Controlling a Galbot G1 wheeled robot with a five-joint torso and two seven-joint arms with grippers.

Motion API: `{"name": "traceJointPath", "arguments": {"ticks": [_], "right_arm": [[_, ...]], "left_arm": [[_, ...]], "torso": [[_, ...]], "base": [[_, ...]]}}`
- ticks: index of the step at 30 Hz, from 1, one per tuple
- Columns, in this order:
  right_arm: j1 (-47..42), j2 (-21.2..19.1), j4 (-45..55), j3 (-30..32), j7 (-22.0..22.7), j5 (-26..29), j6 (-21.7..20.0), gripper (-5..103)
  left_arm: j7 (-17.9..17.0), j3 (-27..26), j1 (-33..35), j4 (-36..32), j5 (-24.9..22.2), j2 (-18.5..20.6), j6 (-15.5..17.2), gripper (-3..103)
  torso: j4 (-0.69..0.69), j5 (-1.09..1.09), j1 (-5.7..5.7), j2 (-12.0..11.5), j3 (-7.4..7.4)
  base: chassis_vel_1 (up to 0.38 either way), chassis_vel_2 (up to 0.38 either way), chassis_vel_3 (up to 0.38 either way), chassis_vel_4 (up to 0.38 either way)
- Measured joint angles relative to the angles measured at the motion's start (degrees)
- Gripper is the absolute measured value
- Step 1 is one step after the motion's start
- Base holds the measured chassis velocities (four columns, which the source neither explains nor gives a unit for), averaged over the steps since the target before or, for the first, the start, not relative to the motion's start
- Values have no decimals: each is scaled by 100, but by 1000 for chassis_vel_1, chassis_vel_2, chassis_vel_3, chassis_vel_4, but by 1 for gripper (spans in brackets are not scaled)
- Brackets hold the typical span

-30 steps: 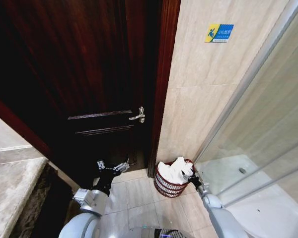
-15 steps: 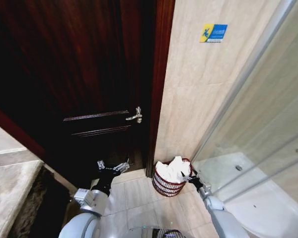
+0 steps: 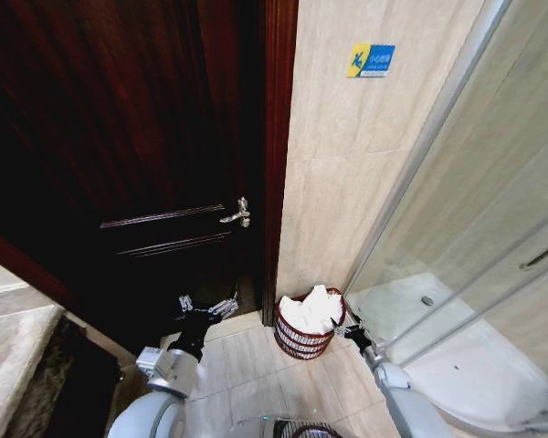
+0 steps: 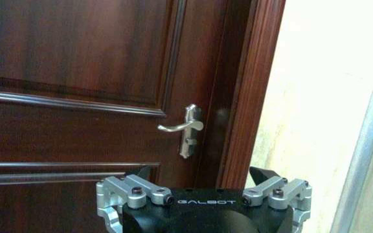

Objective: Discard the used towel into the hamper.

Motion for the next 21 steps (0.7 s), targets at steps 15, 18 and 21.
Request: {"name": "traceJointPath", "arguments": {"ticks": [15,18,21], "right_arm": [[-11,6,-22,2,-42,3,34,100],[-16,5,-22,2,-44,3,18,100],[-26,-5,-13,2,-92,49,-16,100]], "left_arm": [[0,0,0,0,0,0,0,100],[0,0,0,0,0,0,0,100],[0,-1,0,0,0,0,0,100]], "torso": [[-1,-1,0,0,0],[0,0,0,0,0],[1,-1,0,0,0]], "base": [[71,70,65,66],[116,105,120,104],[111,119,104,114]]}}
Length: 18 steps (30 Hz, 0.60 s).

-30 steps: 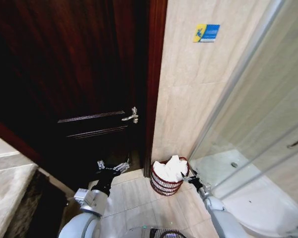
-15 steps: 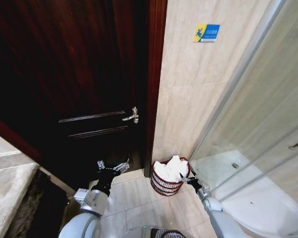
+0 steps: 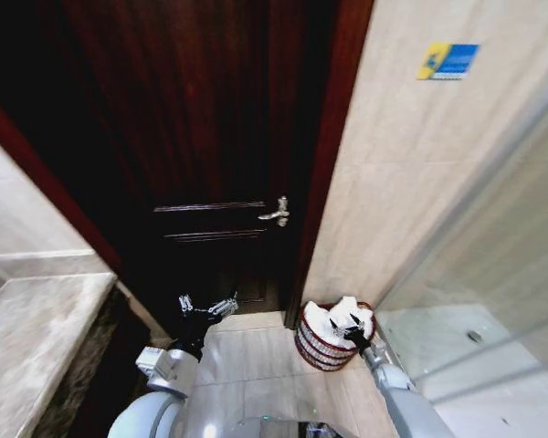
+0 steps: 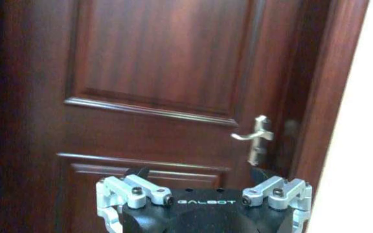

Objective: Discard the used towel into the hamper.

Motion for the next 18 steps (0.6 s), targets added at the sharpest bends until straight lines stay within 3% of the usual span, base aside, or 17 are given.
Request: {"name": "traceJointPath", "arguments": {"ticks": [18], "right_arm": [[-76,-53,56,28,-161,101,-111,100]], "left_arm": [[0,0,0,0,0,0,0,100]], "torso": [[-1,1,0,0,0]], "base": [[15,13,35,34]]}}
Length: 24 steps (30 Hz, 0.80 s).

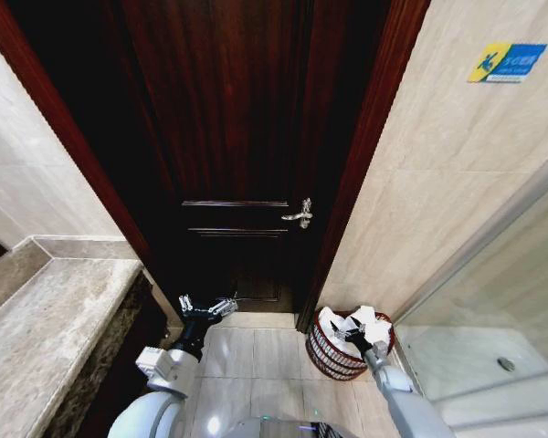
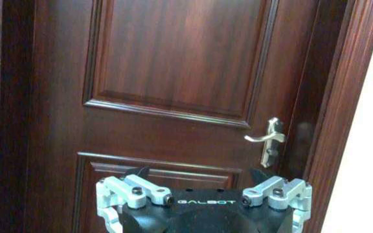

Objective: Discard the used towel into the hamper.

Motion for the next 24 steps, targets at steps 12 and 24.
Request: {"name": "traceJointPath", "arguments": {"ticks": [12,24], "right_arm": [[-1,20,-24,-5,-259,27,60,100],[8,4,-88,-37,-480,33,244,100]], "left_arm": [[0,1,0,0,0,-1,0,100],[1,2,0,0,0,-2,0,100]], "torso": [[2,3,0,0,1],[0,0,-1,0,0]], "base": [[-166,-163,174,166],[-100,-122,120,101]]}}
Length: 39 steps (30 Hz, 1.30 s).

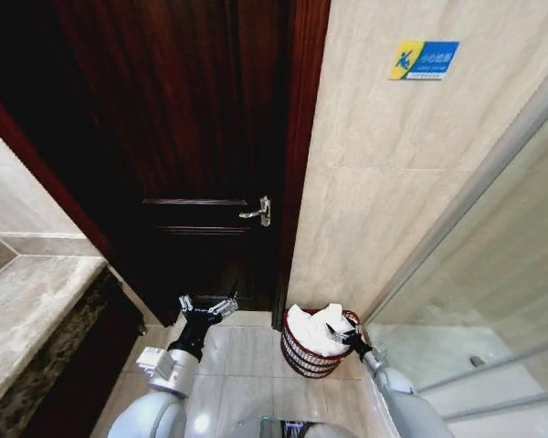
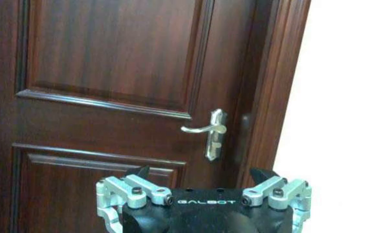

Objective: Discard the used towel into the hamper.

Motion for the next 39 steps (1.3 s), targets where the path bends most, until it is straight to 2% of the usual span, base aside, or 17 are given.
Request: {"name": "traceJointPath", "arguments": {"ticks": [1,4,6,11,17,21,25,27,28,31,33,35,37,39], "right_arm": [[9,-1,0,0,0,-1,0,100],[20,9,4,-2,71,-47,-7,100],[34,26,14,-1,165,-167,-71,100],[79,126,16,19,294,-425,-178,100],[94,535,8,16,1011,-986,-865,100],[139,709,-186,26,1265,-1176,-977,100],[459,867,-680,122,1416,-1336,-1132,100],[826,957,-1323,218,1427,-1353,-1186,100],[826,957,-1323,218,1427,-1353,-1186,100],[1460,1052,-2390,344,1387,-1294,-1248,100],[1577,1060,-2569,365,1355,-1245,-1311,100],[1808,1083,-2909,389,1288,-1061,-1540,100],[1849,1087,-2965,397,1276,-1029,-1602,100],[1989,1113,-3161,434,1261,-846,-1987,100]], "left_arm": [[0,-1,0,0,0,2,0,100],[0,-1,0,0,0,3,0,100],[-1,-2,0,0,0,3,0,100],[-1,-2,0,0,0,2,0,100],[-1,-1,0,0,0,2,0,100],[-1,-1,0,0,0,1,0,100],[-1,-1,0,0,0,2,0,100],[-1,-1,0,0,0,2,0,100],[-1,-1,0,0,0,2,0,100],[-1,-1,0,0,0,2,0,100],[-2,-1,0,0,0,1,0,100],[-1,-1,0,0,0,2,0,100],[-1,-1,0,0,0,2,0,100],[-1,-1,0,0,0,2,0,100]], "torso": [[0,-7,0,-2,-1],[1,3,-10,-26,-13],[1,-3,-20,-46,-24],[1,0,-27,-65,-33],[-1,0,-31,-71,-37],[-1,0,-32,-71,-37],[0,-1,-32,-71,-38],[-1,0,-31,-71,-37],[-1,0,-31,-71,-37],[0,0,-30,-70,-36],[2,0,-30,-70,-36],[0,0,-30,-69,-36],[0,0,-30,-69,-36],[0,0,-30,-67,-36]], "base": [[88,68,-45,-4],[88,92,-35,-28],[81,77,9,-10],[23,29,11,10],[0,0,0,0],[0,0,0,0],[0,0,0,0],[0,0,0,0],[0,0,0,0],[0,0,0,0],[0,0,0,0],[0,0,0,0],[0,0,0,0],[0,0,0,0]]}}
